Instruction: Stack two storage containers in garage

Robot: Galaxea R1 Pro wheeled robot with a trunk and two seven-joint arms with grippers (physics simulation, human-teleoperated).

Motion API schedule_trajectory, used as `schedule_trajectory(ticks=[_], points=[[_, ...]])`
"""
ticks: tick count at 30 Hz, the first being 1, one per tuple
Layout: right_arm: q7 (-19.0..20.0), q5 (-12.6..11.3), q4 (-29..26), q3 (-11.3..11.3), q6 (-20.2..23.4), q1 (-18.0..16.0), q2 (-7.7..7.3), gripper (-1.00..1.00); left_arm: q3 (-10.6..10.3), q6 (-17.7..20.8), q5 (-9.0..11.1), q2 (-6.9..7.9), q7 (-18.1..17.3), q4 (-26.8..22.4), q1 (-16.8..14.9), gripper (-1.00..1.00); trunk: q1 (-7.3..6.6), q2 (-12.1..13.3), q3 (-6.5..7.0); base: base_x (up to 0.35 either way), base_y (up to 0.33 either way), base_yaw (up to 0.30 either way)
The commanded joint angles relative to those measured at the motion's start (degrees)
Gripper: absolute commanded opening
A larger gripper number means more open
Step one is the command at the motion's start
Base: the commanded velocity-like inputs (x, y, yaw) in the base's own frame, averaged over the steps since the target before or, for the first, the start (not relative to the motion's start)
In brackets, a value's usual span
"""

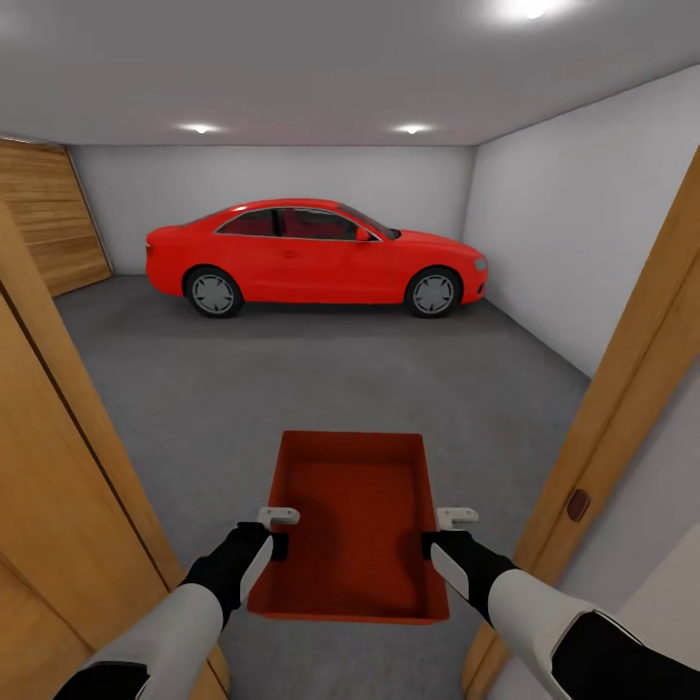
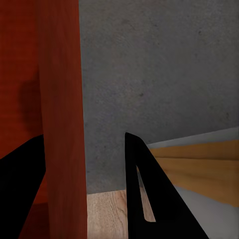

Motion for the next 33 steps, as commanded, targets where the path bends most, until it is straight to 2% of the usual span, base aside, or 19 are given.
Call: schedule_trajectory(ticks=[1, 33], points=[[-0.3, 2.0, -3.4, -1.9, 0.2, -0.1, -0.01, -1.00, 0.0, 0.3, 0.6, -0.38, 0.3, 0.1, 0.0, -1.00, 0.03, -0.1, -0.13, 0.000, 0.000, 0.000], [-0.3, 2.0, -3.4, -1.8, 0.2, -0.1, 0.04, -1.00, 0.0, 0.3, 0.6, -0.45, 0.3, 0.2, 0.0, -1.00, 0.03, -0.1, -0.13, 0.005, 0.000, 0.000]])
